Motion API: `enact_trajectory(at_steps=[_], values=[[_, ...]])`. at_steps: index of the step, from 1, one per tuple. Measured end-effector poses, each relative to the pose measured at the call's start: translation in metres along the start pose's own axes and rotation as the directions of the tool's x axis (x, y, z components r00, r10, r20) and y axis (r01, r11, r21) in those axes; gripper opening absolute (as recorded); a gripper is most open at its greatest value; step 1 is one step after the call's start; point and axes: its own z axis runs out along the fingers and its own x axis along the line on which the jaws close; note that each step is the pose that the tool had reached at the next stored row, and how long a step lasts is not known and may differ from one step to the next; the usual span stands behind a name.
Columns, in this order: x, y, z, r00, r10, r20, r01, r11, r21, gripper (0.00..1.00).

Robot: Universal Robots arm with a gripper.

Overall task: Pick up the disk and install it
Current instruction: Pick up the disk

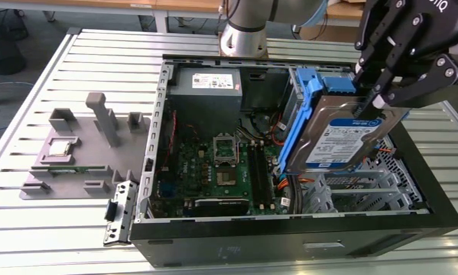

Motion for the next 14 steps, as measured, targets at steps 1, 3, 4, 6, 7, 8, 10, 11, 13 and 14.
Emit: enact_trajectory(at_steps=[1,3,4,6,7,8,10,11,13,14], values=[[0.0,-0.0021,-0.0001,1.0,0.0,0.0,0.0,1.0,-0.0001,0.35],[-0.0001,-0.0063,-0.0002,1.0,0.0,0.0001,0.0,1.0,-0.0004,0.35],[-0.0001,-0.0087,-0.0004,1.0,0.0,0.0,0.0,1.0,-0.0007,0.35],[-0.0002,-0.0127,-0.0005,1.0,0.0,0.0,0.0,1.0,-0.0011,0.35],[-0.0002,-0.0148,-0.0006,1.0,0.0,0.0001,0.0,1.0,-0.0013,0.35],[-0.0003,-0.017,-0.0007,1.0,0.0,0.0001,0.0,1.0,-0.0015,0.35],[-0.0003,-0.0207,-0.0009,1.0,0.0,0.0,0.0,1.0,-0.0019,0.35],[-0.0004,-0.0222,-0.001,1.0,0.0,0.0,0.0,1.0,-0.002,0.35],[0.0005,-0.0248,-0.0011,1.0,0.0,0.0001,0.0,1.0,-0.0021,0.35],[0.0013,-0.0259,-0.0012,1.0,0.0,0.0,0.0,1.0,-0.0022,0.35]])
